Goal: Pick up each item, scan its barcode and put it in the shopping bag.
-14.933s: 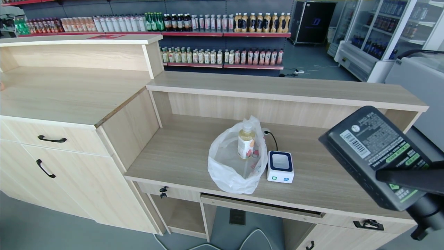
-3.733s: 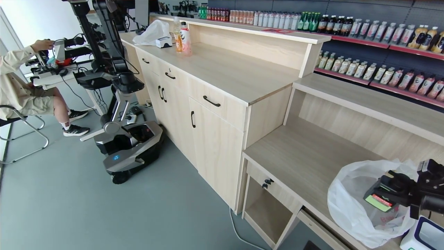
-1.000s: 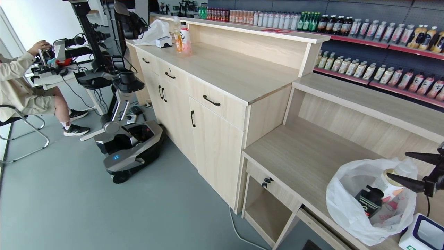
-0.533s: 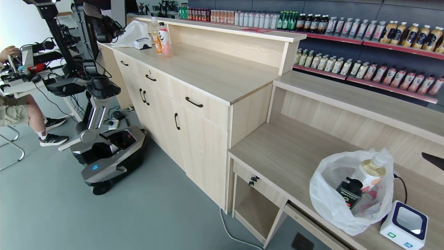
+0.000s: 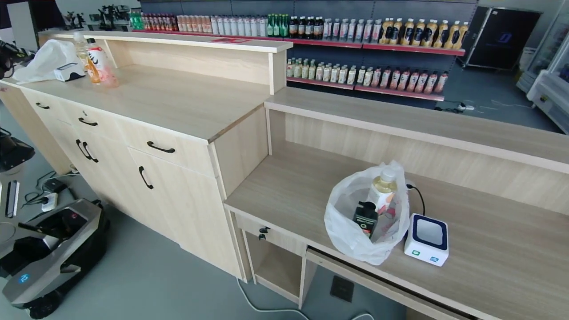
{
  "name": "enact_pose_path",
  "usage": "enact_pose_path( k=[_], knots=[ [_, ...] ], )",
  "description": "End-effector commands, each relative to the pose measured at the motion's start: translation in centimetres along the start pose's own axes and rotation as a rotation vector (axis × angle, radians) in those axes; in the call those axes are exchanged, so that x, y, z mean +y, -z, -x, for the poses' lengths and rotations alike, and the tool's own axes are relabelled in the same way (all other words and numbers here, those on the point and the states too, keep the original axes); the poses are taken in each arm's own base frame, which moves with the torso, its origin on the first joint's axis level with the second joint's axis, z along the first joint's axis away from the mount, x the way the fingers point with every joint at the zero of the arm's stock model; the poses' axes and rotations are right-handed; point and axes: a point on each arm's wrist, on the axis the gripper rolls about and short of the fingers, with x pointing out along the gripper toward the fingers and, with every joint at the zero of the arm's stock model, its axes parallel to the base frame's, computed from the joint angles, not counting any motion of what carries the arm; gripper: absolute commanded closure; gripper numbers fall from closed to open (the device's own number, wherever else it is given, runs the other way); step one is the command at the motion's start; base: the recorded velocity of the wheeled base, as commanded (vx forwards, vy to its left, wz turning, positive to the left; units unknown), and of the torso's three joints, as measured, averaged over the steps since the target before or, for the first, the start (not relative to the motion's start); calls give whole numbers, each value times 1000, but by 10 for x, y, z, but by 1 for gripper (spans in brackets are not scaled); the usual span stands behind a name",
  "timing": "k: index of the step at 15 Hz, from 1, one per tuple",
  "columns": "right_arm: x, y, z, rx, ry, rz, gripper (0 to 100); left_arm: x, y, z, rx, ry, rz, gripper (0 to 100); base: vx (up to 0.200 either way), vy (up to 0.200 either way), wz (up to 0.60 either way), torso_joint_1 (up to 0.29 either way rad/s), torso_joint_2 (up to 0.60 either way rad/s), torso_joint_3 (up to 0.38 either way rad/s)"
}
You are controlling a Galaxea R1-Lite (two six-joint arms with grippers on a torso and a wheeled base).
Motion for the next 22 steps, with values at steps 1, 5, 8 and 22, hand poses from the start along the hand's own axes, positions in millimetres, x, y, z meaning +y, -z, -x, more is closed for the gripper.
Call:
enact_pose_path(
  k=[1,5,8,22],
  knots=[
    [13,-7,13,18,34,-44,0,0,0,0,0,-1,0,0,0,0,-600,-2,12,2],
    [58,-19,28,53,98,-183,0,0,0,0,0,-1,0,0,0,0,-600,2,1,2],
    [97,-13,60,67,84,-253,0,0,0,0,0,-1,0,0,0,0,-600,7,2,4],
    [169,104,219,-107,-217,-346,0,0,0,0,0,-1,0,0,0,0,0,18,-35,-18]
  ],
)
